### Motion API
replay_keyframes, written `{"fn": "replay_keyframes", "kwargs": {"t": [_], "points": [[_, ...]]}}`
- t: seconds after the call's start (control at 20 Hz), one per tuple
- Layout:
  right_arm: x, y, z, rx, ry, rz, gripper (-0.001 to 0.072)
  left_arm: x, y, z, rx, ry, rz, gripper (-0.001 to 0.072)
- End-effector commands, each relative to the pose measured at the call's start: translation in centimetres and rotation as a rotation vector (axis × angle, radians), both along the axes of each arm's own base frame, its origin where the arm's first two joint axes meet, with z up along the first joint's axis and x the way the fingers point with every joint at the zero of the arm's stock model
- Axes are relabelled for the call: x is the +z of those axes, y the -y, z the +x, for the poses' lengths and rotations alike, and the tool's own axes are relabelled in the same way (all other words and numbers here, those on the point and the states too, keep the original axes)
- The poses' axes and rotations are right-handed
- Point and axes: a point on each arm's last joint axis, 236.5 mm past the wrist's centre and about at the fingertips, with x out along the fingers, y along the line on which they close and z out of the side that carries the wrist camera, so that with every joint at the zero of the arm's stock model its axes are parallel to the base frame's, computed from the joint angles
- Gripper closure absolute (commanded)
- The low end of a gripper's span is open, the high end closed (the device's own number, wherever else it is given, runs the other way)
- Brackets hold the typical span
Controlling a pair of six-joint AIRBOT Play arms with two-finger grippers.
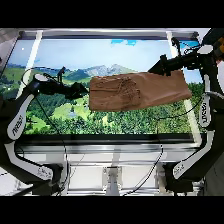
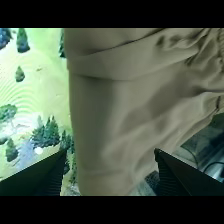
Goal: Fold the clothes and pants, and hang the long-sleeved shirts on hangers.
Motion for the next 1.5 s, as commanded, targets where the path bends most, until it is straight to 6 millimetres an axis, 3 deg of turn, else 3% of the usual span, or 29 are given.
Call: {"fn": "replay_keyframes", "kwargs": {"t": [0.0,0.3,0.4,0.5,0.65,0.75,0.95,1.15,1.2,1.25,1.45], "points": [[0.0,0.0,-0.1,0.004,-0.001,0.002,0.0703,-2.2,0.8,-0.5,-0.003,-0.063,-0.019,0.0113],[0.2,-0.2,0.0,0.007,0.005,0.002,0.0702,-1.9,3.8,2.1,0.136,-0.108,-0.216,0.0124],[0.2,-0.3,-0.1,0.009,0.005,0.002,0.0702,-2.7,4.4,2.2,0.142,-0.113,-0.208,0.013],[0.2,-0.3,-0.1,0.01,0.005,0.002,0.0703,-3.4,5.0,2.0,0.136,-0.124,-0.201,0.0215],[0.2,-0.3,-0.1,0.009,0.005,0.002,0.0703,-3.1,5.9,2.0,0.139,-0.128,-0.223,0.025],[0.2,-0.3,0.0,0.007,0.006,0.002,0.0702,-2.8,6.4,2.1,0.121,-0.095,-0.236,0.0463],[0.2,-0.3,0.0,0.006,0.007,0.002,0.0702,-1.5,7.6,2.0,0.086,-0.058,-0.284,0.0687],[0.2,-0.3,0.2,0.0,0.011,0.001,0.0702,-1.0,7.5,1.2,0.049,-0.067,-0.309,0.0669],[0.2,-0.3,0.2,0.0,0.011,0.001,0.0702,-1.2,7.2,1.2,0.047,-0.067,-0.3,0.048],[0.2,-0.3,0.2,0.0,0.011,0.001,0.0702,-1.4,6.8,1.2,0.047,-0.067,-0.29,0.0217],[0.2,-0.3,0.2,-0.001,0.012,0.001,0.0702,-2.2,5.6,-0.1,0.015,-0.116,-0.254,0.0207]]}}
